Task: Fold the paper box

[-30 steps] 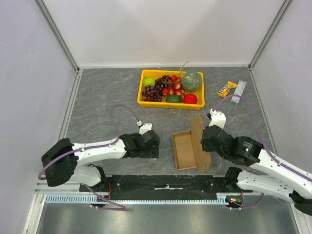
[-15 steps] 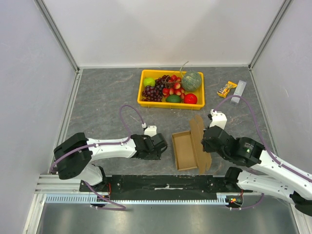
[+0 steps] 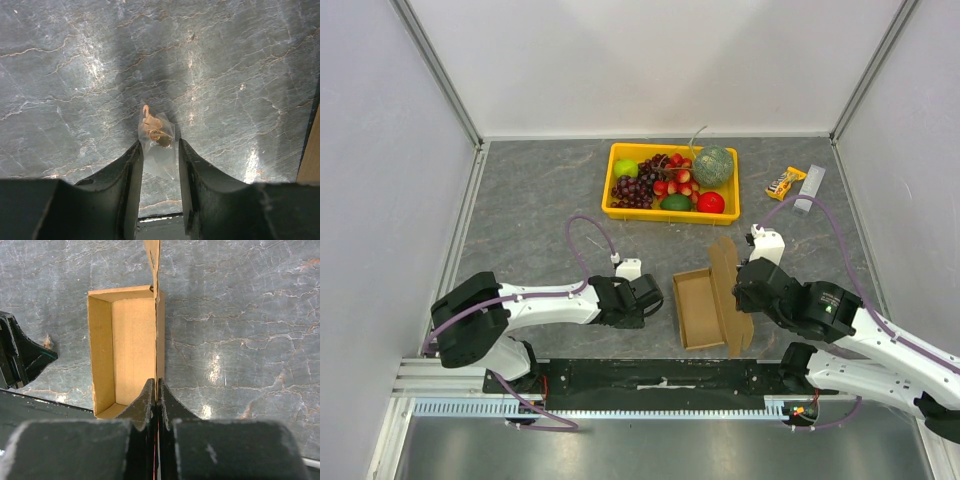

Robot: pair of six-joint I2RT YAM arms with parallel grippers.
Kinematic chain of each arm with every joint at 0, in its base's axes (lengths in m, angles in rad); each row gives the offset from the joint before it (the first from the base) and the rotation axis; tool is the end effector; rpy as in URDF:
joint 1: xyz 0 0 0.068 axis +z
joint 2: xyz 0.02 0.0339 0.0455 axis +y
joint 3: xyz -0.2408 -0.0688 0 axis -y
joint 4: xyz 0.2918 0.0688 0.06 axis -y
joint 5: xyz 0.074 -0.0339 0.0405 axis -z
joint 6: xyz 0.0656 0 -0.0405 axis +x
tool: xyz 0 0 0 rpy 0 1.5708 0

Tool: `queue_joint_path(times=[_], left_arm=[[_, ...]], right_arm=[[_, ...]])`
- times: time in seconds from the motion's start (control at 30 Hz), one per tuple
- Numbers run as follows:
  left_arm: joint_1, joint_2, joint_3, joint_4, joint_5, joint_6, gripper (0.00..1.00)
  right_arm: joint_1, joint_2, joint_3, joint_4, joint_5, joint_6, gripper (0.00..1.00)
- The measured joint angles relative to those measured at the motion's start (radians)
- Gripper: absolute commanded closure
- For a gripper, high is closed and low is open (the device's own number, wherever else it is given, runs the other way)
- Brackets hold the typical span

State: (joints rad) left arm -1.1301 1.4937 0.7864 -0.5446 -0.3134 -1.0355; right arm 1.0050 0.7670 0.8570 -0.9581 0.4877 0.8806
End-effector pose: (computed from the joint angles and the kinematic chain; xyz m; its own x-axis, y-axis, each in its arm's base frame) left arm 0.1484 -0.2672 0.0801 -0.9112 0.0139 -0.4117 0.0695 0.9903 -0.1203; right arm 0.1423 0.1668 0.2659 -0.7103 0.1522 -0.6872 -0.0560 0.9610 0.2707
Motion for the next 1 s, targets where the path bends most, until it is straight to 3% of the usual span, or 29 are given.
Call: queue_joint_path(times=[0.3, 0.77, 0.87, 1.0], left_arm=[[-0.005, -0.047, 0.002, -0.013, -0.002, 0.005, 0.65], [-0.158, -0.167, 0.190, -0.033, -0.067, 0.033, 0.66], [-0.170, -0.167, 0.219, -0.039, -0.087, 0.035, 0.59], [-0.170, -0.159, 0.216, -0.097, -0.134, 0.024, 0.37]], right_arm=[[0.000, 0.005, -0.008, 0.019, -0.010, -0.003, 0.99], [0.000, 0.007, -0.054, 0.071, -0.051, -0.002, 0.99], [0.000, 0.006, -0.060, 0.075, -0.055, -0.002, 0.99], [0.000, 0.000, -0.064, 0.076, -0.057, -0.002, 0.99]])
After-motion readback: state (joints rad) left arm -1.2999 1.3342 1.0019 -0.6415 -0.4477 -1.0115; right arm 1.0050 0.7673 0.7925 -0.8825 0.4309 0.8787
